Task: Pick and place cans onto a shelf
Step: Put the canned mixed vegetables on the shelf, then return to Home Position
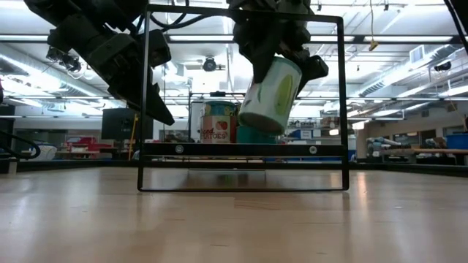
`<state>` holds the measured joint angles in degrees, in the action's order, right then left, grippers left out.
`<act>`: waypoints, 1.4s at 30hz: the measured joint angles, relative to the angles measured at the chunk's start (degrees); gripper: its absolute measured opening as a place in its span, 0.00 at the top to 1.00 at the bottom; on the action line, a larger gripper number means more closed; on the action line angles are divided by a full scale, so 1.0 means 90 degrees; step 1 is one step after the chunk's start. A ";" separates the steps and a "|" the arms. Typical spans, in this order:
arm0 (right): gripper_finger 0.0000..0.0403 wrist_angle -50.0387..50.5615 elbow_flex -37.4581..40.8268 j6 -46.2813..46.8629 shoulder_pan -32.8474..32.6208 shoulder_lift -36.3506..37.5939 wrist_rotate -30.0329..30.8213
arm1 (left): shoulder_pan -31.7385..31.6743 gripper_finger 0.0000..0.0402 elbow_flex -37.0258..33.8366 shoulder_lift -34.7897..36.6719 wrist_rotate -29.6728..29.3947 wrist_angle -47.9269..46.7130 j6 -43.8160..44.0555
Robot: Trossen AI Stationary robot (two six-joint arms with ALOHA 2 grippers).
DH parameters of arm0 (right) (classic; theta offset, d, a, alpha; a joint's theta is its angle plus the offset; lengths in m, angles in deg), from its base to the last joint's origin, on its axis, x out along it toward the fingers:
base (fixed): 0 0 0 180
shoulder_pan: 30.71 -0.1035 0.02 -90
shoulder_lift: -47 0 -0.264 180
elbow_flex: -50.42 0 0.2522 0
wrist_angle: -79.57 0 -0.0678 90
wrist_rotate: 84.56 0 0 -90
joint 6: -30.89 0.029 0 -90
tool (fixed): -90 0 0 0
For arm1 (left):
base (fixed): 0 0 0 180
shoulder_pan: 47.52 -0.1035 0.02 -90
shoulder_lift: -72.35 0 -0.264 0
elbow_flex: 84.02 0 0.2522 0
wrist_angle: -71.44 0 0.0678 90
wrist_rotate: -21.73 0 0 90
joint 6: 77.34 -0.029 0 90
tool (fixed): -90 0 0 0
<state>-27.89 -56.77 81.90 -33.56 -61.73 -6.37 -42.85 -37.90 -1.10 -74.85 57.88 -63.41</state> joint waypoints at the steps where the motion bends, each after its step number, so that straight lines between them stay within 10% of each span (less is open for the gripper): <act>1: 0.25 0.0001 0.0000 0.0002 0.0000 0.0000 0.0005 | 0.0000 0.65 0.0000 0.0000 0.0000 -0.0002 0.0000; 42: 0.10 0.0469 -0.0524 -0.0607 0.0083 0.0002 -0.0174 | 0.0000 0.65 0.0007 0.0076 -0.0001 0.0039 -0.0608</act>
<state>-23.67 -61.48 76.44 -32.82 -61.71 -7.93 -42.86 -37.84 -0.41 -74.87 58.23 -68.88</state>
